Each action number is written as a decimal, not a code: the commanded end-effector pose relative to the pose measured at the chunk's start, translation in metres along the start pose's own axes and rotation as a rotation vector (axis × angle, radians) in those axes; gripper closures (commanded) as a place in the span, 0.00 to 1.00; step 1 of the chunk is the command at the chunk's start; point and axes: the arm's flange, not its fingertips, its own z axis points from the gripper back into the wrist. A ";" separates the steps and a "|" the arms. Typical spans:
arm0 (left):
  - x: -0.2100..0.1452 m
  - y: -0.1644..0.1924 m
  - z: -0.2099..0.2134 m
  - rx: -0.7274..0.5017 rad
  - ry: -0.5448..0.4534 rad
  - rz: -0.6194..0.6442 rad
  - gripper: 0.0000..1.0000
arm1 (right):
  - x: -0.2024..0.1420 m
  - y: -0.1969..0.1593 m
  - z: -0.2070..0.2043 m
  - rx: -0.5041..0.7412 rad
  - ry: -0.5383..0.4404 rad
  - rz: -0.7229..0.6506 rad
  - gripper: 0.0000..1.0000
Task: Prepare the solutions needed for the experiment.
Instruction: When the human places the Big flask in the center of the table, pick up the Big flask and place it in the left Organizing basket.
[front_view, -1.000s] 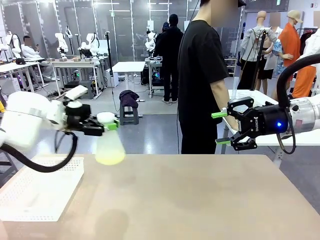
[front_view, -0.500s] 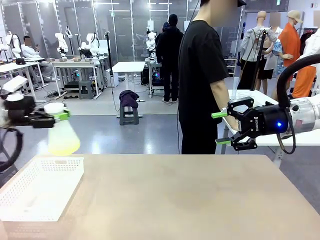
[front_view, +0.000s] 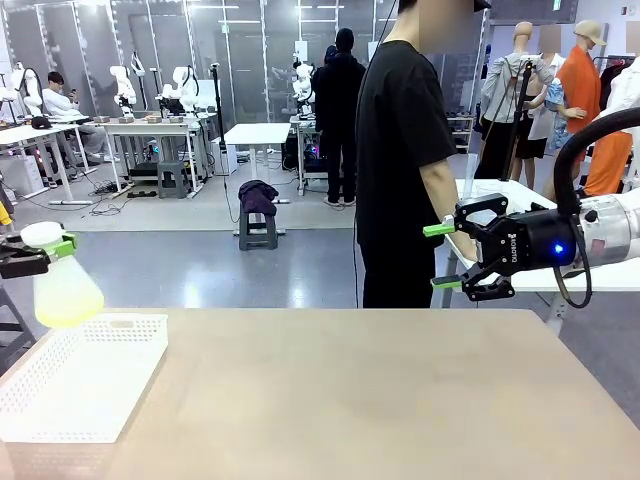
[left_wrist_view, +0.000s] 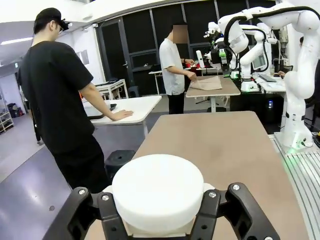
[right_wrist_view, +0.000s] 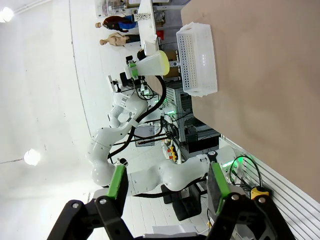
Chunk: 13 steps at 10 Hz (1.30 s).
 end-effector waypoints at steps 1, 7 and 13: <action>0.000 -0.002 0.002 0.027 -0.059 -0.017 1.00 | 0.000 0.000 0.000 0.004 0.003 0.001 0.19; -0.005 -0.002 0.002 0.012 -0.006 0.005 1.00 | 0.000 0.000 0.000 0.004 0.003 0.001 0.19; -0.074 0.016 -0.002 -0.148 0.002 0.006 0.78 | 0.000 0.000 0.000 0.004 0.003 0.001 0.19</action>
